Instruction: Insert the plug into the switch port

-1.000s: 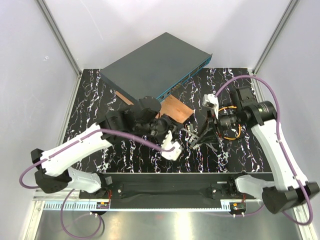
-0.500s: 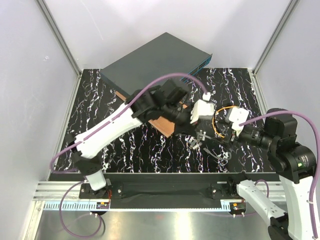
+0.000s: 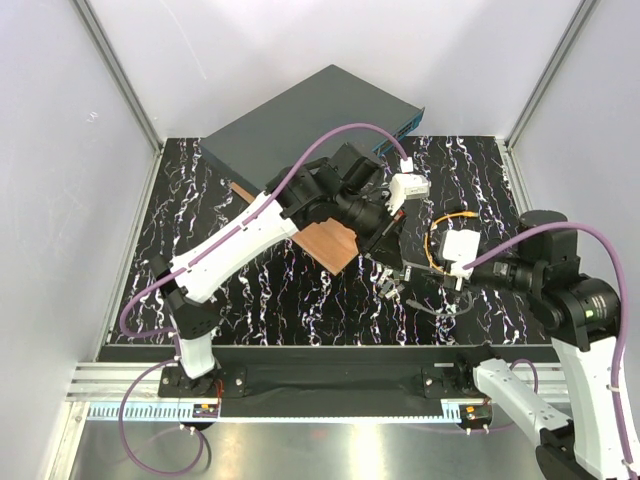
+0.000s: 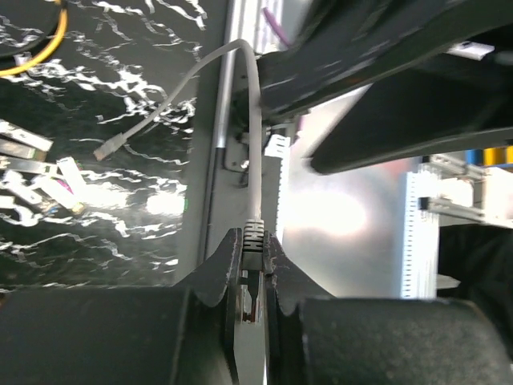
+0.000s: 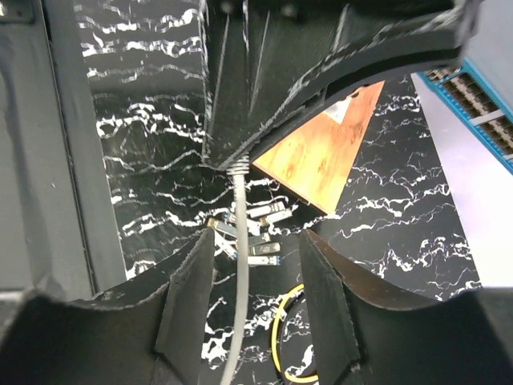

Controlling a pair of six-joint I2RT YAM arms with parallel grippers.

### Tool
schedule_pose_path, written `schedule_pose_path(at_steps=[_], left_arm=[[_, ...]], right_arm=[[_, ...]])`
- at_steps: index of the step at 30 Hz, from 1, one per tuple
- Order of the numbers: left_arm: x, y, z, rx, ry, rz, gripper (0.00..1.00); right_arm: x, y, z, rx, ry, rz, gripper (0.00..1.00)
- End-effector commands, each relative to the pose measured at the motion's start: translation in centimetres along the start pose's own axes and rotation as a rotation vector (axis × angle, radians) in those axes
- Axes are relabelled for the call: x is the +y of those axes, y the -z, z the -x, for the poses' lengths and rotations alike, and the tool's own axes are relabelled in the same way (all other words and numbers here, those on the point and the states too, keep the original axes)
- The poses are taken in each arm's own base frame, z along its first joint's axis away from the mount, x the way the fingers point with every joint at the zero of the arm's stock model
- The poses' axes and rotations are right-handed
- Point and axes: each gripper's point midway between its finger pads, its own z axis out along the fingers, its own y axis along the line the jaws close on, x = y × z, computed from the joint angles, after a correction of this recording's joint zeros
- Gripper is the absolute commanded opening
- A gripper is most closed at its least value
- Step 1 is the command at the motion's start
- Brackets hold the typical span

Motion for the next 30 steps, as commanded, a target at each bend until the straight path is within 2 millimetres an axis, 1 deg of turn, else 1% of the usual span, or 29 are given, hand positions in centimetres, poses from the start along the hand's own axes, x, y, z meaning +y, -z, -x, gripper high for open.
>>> schedule_pose_path(at_steps=[1,2,4,8,12,13,15,16,17,19,20,21,22,23,24,25,26,28,30], left_arm=[[-2.2,0.4,1.5,-0.053,0.021,-0.08,0.0],[-2.2,0.2,1.5,-0.049,0.031,-0.088,0.0],[-2.0,0.0,1.7,-0.053,0.046,-0.089,0.0],[-2.2,-0.3,2.0,-0.056,0.083,-0.135,0.0],[-2.6,-0.5,2.2,-0.057,0.097,-0.161,0.0],[-2.6,-0.6,2.2,-0.056,0.098,-0.164,0.0],[-2.6,-0.6,2.1,-0.053,0.104,-0.17,0.0],[-2.5,-0.7,2.1,-0.051,0.106,-0.171,0.0],[-2.6,-0.7,2.0,-0.049,0.104,-0.174,0.0],[-2.7,-0.4,2.0,-0.053,0.095,-0.174,0.07],[-2.6,-0.1,2.1,-0.06,0.085,-0.169,0.13],[-2.6,0.2,2.0,-0.063,0.082,-0.164,0.22],[-2.6,0.4,2.0,-0.066,0.075,-0.161,0.27],[-2.1,0.8,1.8,-0.068,0.077,-0.144,0.31],[-2.2,1.4,1.8,-0.076,0.074,-0.139,0.36],[-1.6,1.3,1.2,-0.064,0.092,-0.131,0.36],[-1.0,1.7,1.1,-0.068,0.103,-0.118,0.37],[-0.7,2.2,0.7,-0.067,0.119,-0.115,0.37],[-0.9,2.6,0.6,-0.072,0.113,-0.12,0.38]], right_arm=[[-0.7,-0.8,-0.8,0.017,0.062,0.01,0.53],[-1.2,-1.0,-0.7,0.018,0.063,-0.001,0.53],[-1.4,-1.1,-1.0,0.027,0.071,-0.009,0.53],[-1.8,-1.5,-1.6,0.042,0.073,-0.01,0.51],[-2.1,-1.8,-1.6,0.038,0.079,-0.016,0.41],[-2.2,-1.9,-1.6,0.039,0.081,-0.018,0.32],[-2.6,-2.0,-1.6,0.037,0.085,-0.03,0.2],[-2.7,-2.0,-1.7,0.041,0.086,-0.033,0.02],[-2.9,-2.0,-1.6,0.04,0.09,-0.038,0.0],[-2.8,-2.0,-1.6,0.043,0.094,-0.037,0.0],[-2.6,-1.8,-1.7,0.046,0.101,-0.033,0.0],[-2.6,-1.8,-1.6,0.044,0.098,-0.037,0.0],[-2.8,-1.7,-1.7,0.046,0.09,-0.049,0.0],[-2.7,-1.7,-1.6,0.043,0.076,-0.056,0.0],[-3.0,-1.6,-1.7,0.049,0.065,-0.069,0.0],[-3.0,-1.6,-1.7,0.051,0.057,-0.074,0.0],[-3.0,-1.6,-1.7,0.051,0.047,-0.076,0.0],[-2.6,-1.5,-1.5,0.041,0.045,-0.068,0.0],[-2.1,-1.5,-1.5,0.032,0.051,-0.045,0.0]])
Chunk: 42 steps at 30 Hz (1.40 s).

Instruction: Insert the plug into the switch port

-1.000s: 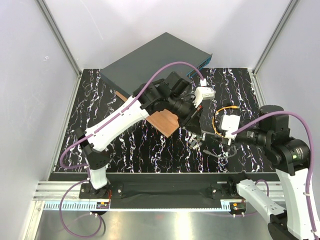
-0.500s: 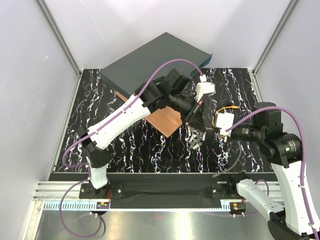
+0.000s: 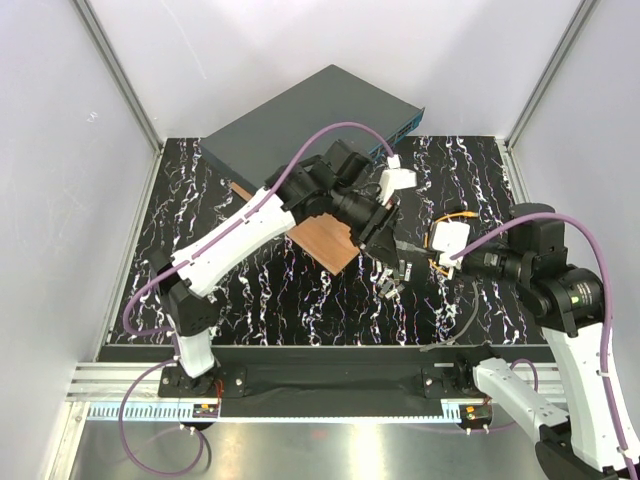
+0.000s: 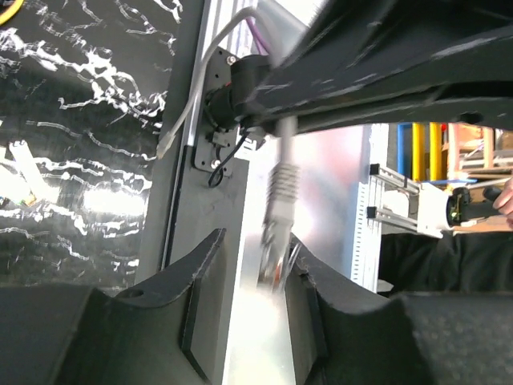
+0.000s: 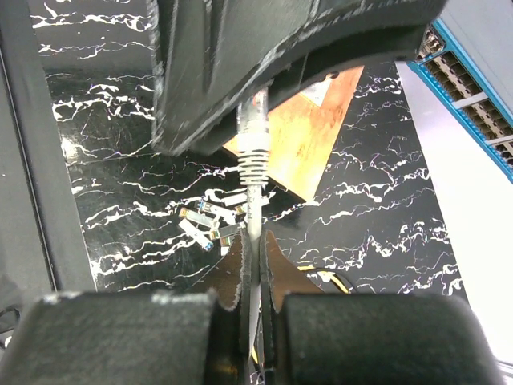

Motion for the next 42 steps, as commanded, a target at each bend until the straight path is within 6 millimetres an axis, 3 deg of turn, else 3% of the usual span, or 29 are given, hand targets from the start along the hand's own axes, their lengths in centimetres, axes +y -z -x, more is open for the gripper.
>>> schedule_pose_path(at_steps=[1,11,25,31,34,36,37,38,40,41,42], left_arm=[[-2.6,2.6,0.6,-0.054,-0.068,-0.047,0.39],[-3.8,3.2,0.8,-0.107,-0.15,-0.077,0.44],[-2.9,2.7,1.5,-0.124,-0.148,-0.059,0.42],[-3.2,2.2,1.7,-0.121,-0.137,-0.095,0.3],[-3.4,2.0,1.8,-0.123,-0.105,-0.121,0.05],[-3.6,1.7,1.4,-0.118,-0.076,-0.153,0.0],[-3.6,1.7,1.3,-0.116,-0.057,-0.172,0.0],[-4.5,2.1,1.6,-0.134,-0.043,-0.213,0.0],[-3.8,1.7,1.0,-0.136,0.026,-0.248,0.0],[-5.2,2.6,2.0,-0.177,0.023,-0.304,0.0],[-5.2,2.7,2.0,-0.19,0.043,-0.32,0.0]], right_arm=[[0.1,0.0,0.6,-0.028,0.007,0.001,0.0],[1.0,0.0,0.5,-0.017,0.024,0.066,0.0],[1.5,-0.1,1.0,-0.038,0.006,0.116,0.0],[1.6,-0.1,1.4,-0.056,0.01,0.123,0.0],[1.7,-0.2,1.5,-0.061,0.009,0.126,0.0],[1.3,-0.2,1.8,-0.072,0.006,0.105,0.0],[0.9,0.0,2.1,-0.085,0.007,0.078,0.09],[0.8,-0.3,1.9,-0.087,-0.006,0.061,0.35],[0.2,-0.3,2.2,-0.126,0.007,-0.009,0.58],[0.0,-0.2,2.3,-0.143,0.018,-0.035,0.64],[-0.1,-0.1,2.4,-0.157,0.034,-0.056,0.64]])
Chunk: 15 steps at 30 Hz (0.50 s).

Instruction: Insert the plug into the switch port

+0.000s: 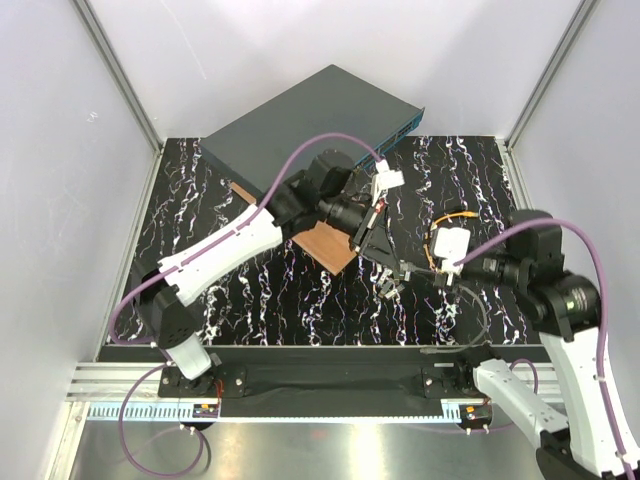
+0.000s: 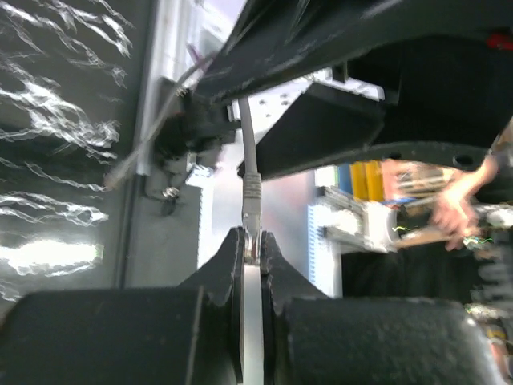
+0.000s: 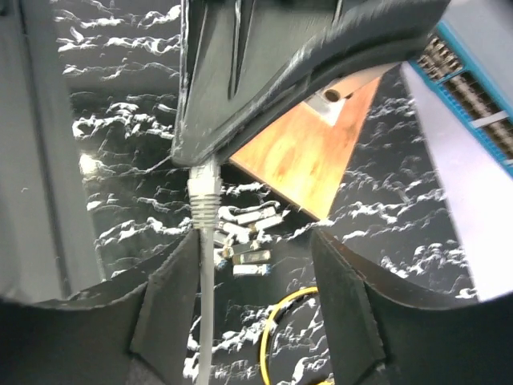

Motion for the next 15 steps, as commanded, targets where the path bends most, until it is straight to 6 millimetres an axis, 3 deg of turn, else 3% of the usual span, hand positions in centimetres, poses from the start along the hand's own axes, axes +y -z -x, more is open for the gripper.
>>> schedule_pose_path(at_steps=[1,10,15], left_arm=[[-3.7,1.6,1.7,-0.086,0.012,-0.172,0.0],[-4.6,1.9,2.7,-0.112,0.045,-0.22,0.0],[-4.8,1.9,2.8,-0.117,0.036,-0.238,0.0]], right_arm=[[-1.3,0.4,2.2,-0.124,0.082,-0.119,0.64],[0.2,0.5,3.4,-0.181,0.112,-0.048,0.5],[-0.4,0.0,3.1,-0.173,0.116,-0.042,0.45]])
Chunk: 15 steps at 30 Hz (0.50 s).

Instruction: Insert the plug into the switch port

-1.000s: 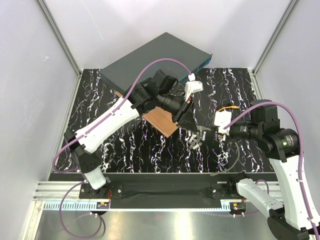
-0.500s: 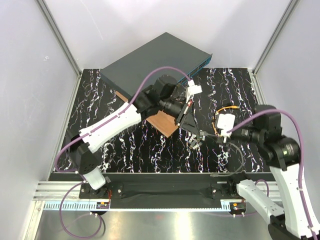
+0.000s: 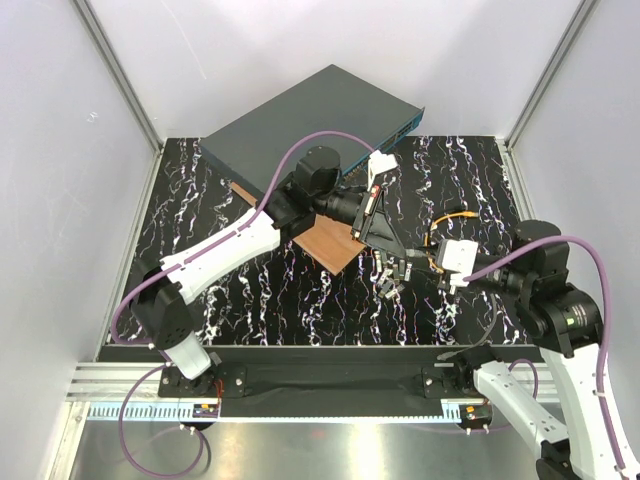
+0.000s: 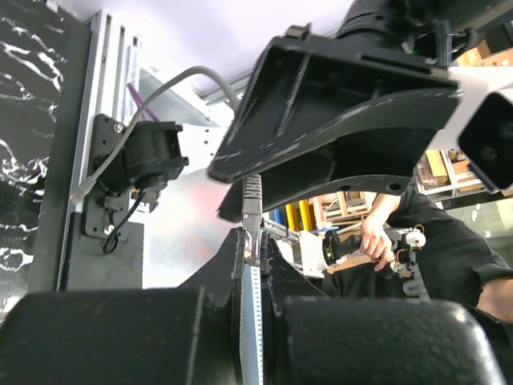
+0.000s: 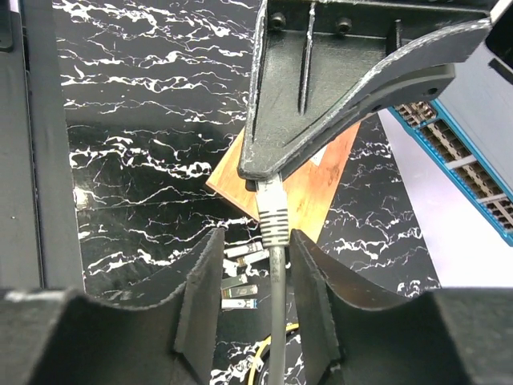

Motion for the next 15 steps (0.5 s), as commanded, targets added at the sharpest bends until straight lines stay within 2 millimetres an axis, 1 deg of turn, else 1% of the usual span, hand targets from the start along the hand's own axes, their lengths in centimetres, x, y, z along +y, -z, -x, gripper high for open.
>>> schedule_pose_path(at_steps=[1,3,5,10,15], left_arm=[[-3.5,0.9,0.3,-0.009,-0.084,-0.078,0.0],[-3.5,0.9,0.1,-0.003,-0.082,-0.079,0.0],[-3.3,1.0,0.0,0.0,-0.08,-0.077,0.0],[-2.9,0.9,-0.2,0.007,-0.067,-0.075,0.0],[-2.0,0.8,-0.5,0.018,-0.044,-0.061,0.0]], right_arm=[[-1.2,-0.2,1.8,-0.05,0.055,-0.006,0.43],[-1.3,-0.1,2.0,-0.054,0.052,-0.009,0.38],[-1.3,0.0,2.0,-0.052,0.056,-0.014,0.37],[-1.6,0.4,1.6,-0.023,0.069,-0.046,0.38],[-1.6,0.9,1.8,-0.018,0.088,-0.068,0.38]])
